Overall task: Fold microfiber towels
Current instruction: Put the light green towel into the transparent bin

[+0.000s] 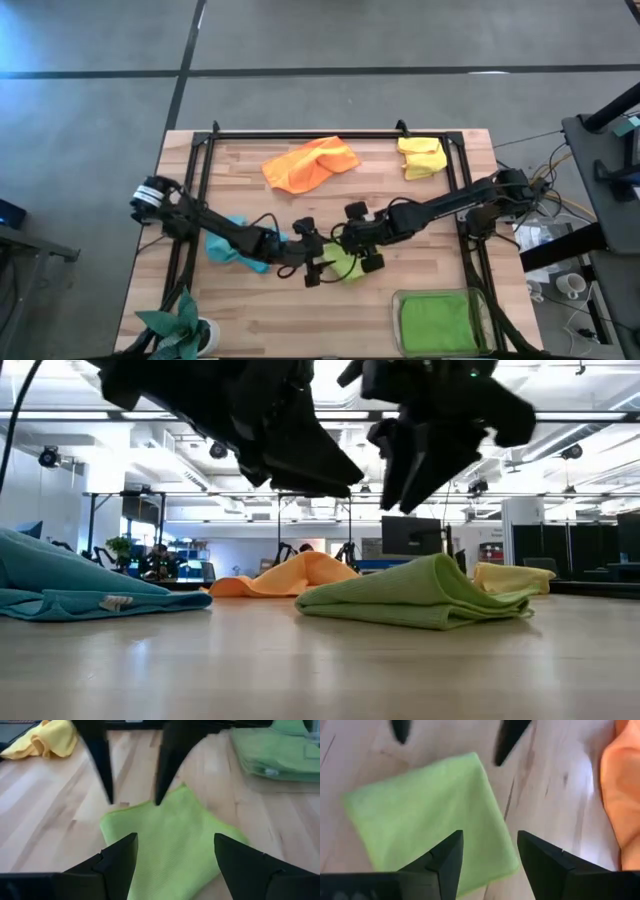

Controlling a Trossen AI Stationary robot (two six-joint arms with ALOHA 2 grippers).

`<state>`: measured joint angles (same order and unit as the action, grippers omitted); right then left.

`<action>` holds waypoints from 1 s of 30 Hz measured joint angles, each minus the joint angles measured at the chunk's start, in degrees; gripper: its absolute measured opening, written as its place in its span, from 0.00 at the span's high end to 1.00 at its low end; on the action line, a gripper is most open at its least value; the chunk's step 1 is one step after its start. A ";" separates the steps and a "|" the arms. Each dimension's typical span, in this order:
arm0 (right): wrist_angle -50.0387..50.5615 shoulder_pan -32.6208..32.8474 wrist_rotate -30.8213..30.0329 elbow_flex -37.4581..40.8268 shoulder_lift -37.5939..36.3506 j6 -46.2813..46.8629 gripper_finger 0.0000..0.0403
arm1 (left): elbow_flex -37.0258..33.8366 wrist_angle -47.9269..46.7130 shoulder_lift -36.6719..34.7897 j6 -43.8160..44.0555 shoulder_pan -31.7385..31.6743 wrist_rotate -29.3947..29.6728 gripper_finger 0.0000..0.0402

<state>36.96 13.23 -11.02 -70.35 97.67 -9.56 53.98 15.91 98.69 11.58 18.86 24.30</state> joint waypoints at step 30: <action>7.84 3.29 7.42 -3.12 3.10 -4.70 0.53 | -2.50 -16.06 -7.55 10.68 2.53 2.18 0.39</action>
<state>44.80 16.52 -3.60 -73.46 100.77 -14.26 51.48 -0.15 91.14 22.26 21.39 26.48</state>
